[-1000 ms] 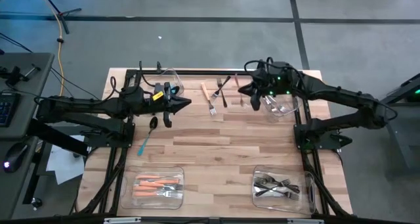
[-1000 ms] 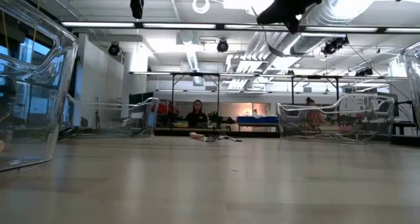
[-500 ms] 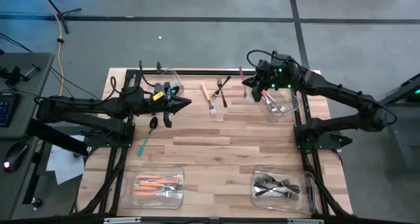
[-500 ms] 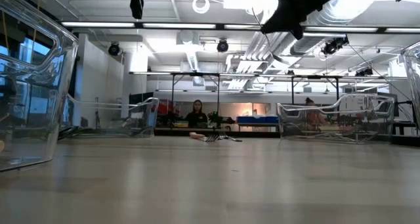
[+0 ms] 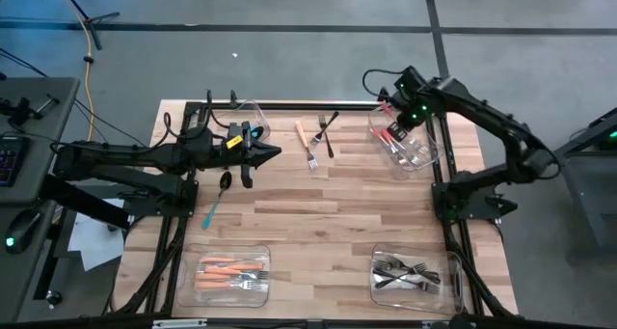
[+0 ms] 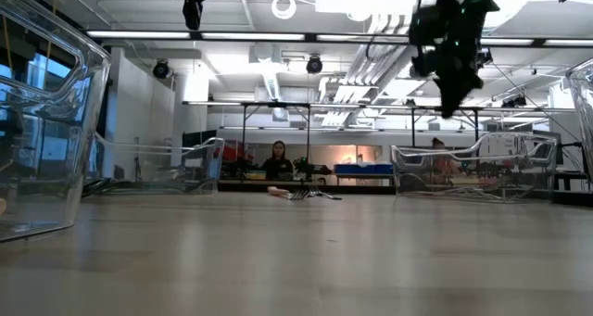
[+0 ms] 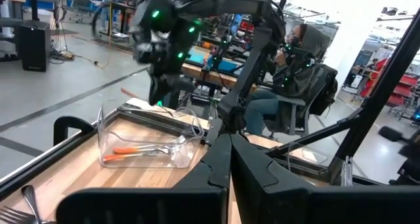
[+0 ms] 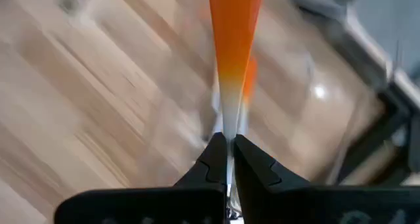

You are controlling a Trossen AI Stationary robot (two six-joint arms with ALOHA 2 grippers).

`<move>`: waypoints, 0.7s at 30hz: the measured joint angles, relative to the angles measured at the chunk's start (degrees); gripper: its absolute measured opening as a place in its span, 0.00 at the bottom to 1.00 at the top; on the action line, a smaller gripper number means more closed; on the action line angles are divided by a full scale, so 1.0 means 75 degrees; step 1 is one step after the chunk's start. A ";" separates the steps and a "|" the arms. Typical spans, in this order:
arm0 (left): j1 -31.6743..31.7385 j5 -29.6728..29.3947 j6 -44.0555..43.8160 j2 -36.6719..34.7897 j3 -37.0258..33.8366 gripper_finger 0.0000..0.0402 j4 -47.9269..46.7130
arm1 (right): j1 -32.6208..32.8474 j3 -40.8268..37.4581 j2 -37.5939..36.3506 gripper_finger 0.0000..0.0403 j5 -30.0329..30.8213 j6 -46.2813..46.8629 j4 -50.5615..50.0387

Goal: Sort silverware by color (type)
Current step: Put the orange fork into the top right transparent bin

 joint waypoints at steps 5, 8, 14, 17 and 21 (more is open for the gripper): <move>0.0000 0.0000 0.0000 0.0000 0.0000 0.00 0.0003 | -0.0368 0.0000 0.0896 0.00 0.0206 -0.0292 -0.0276; 0.0000 0.0000 -0.0003 0.0000 0.0000 0.00 0.0003 | -0.0462 -0.0009 0.1444 0.00 0.0206 -0.0450 -0.0294; 0.0000 0.0000 -0.0004 0.0000 0.0000 0.00 0.0005 | -0.0605 -0.0800 0.1916 0.00 -0.0018 -0.0621 0.0328; 0.0001 -0.0002 -0.0003 0.0000 0.0000 0.00 0.0006 | -0.0694 -0.1223 0.1916 0.00 -0.0113 -0.0593 0.0962; 0.0038 -0.0147 -0.0003 0.0000 0.0000 0.00 0.0006 | -0.0824 -0.1545 0.1914 0.00 -0.0128 -0.0319 0.1425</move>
